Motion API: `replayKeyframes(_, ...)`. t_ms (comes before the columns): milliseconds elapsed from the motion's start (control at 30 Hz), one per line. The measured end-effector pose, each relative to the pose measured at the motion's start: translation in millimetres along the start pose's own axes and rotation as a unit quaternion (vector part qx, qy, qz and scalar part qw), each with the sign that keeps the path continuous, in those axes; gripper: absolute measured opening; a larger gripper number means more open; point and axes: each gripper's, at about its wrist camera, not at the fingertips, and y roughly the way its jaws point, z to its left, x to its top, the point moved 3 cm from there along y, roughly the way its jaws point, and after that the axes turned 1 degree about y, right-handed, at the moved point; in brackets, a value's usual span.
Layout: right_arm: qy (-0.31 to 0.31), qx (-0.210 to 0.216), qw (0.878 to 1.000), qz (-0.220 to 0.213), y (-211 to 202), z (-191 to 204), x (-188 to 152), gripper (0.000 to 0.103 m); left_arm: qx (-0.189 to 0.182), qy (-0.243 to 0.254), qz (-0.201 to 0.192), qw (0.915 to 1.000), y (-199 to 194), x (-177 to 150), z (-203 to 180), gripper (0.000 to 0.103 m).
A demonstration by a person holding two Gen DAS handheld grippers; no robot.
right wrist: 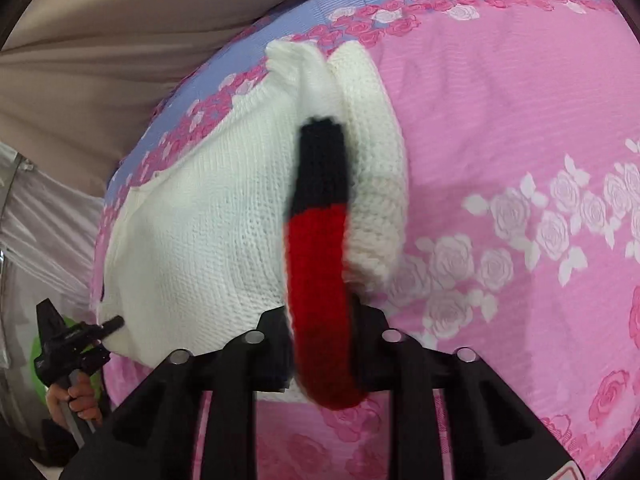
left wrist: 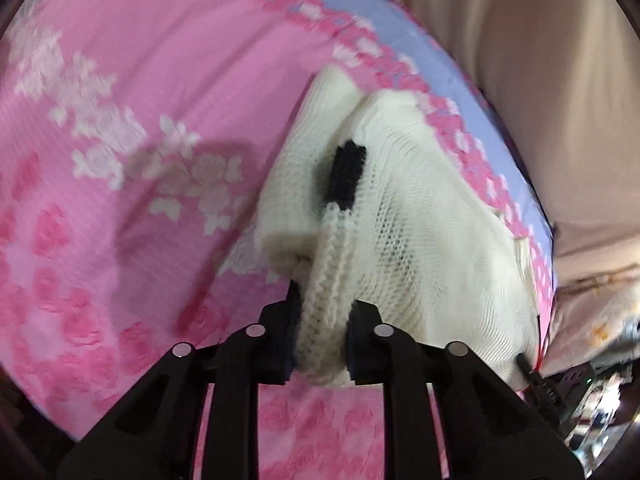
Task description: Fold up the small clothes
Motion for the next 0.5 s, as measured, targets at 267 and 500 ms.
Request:
replayKeyframes(267,0.017,-0.045,0.999,0.024,-81,-50,-56,0.011,0.055,0.024,0.103,0.9928,0,-86,48,0.014)
replayKeyframes(500,0.054,-0.077,0.993,0.071,-65,-89,-123,0.019,0.083,0.059,0.034,0.9942,-27,-78,25,0.029)
